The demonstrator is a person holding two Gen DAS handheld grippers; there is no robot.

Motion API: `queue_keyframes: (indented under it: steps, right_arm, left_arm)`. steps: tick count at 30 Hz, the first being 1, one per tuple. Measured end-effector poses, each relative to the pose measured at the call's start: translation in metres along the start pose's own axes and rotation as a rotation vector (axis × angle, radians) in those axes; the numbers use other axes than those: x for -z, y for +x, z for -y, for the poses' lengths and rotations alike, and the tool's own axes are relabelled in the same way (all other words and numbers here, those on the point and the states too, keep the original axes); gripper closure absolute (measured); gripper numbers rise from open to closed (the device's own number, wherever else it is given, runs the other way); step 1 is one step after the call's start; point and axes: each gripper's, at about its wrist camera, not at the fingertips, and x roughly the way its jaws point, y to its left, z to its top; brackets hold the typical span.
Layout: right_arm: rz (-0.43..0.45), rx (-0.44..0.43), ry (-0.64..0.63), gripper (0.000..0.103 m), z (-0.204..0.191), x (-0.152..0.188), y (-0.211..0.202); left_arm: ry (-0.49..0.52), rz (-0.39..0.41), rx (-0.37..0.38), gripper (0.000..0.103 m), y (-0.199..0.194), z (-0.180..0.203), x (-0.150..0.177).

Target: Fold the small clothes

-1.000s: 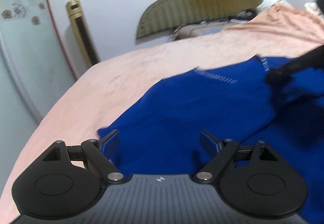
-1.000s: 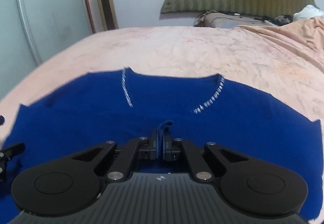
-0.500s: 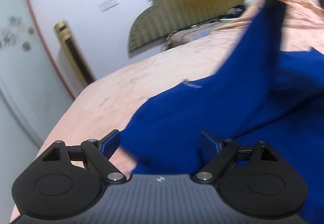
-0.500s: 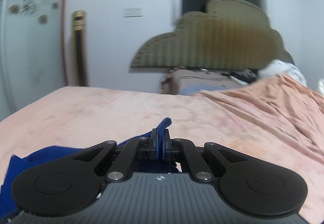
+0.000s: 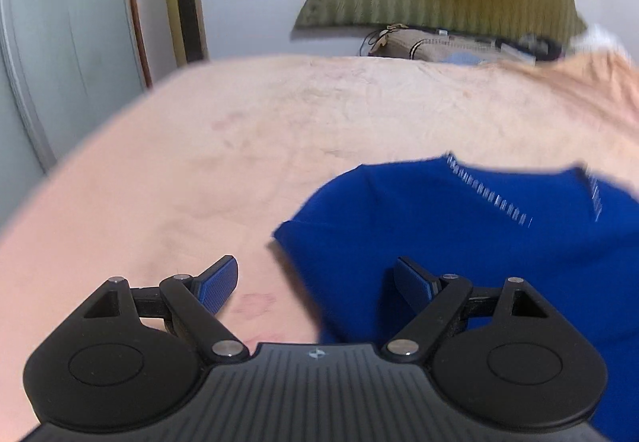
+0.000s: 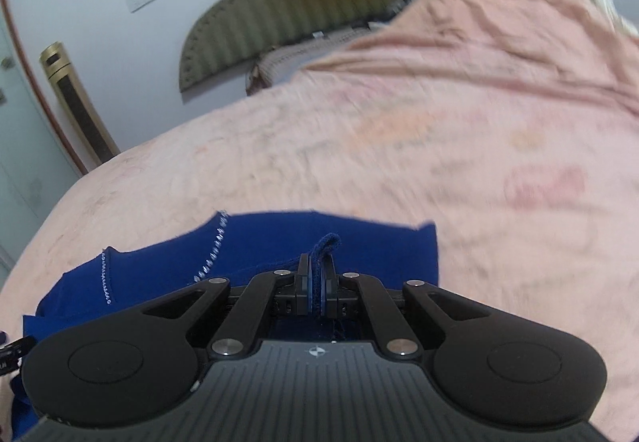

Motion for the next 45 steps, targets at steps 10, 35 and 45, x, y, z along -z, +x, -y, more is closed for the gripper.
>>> queue_keyframes:
  steps: [10, 35, 45]
  right_arm:
    - [-0.021, 0.0, -0.024, 0.096, 0.0, 0.008, -0.001]
    - [-0.007, 0.168, -0.219, 0.063, -0.003, 0.024, -0.007]
    - [0.028, 0.027, -0.266, 0.046, -0.039, 0.052, -0.035]
  left_arm:
    - [-0.185, -0.057, 0.133, 0.093, 0.026, -0.021, -0.016]
    - [0.329, 0.064, -0.29, 0.06, -0.022, 0.035, 0.029]
    - [0.152, -0.002, -0.087, 0.059, -0.059, 0.058, 0.038]
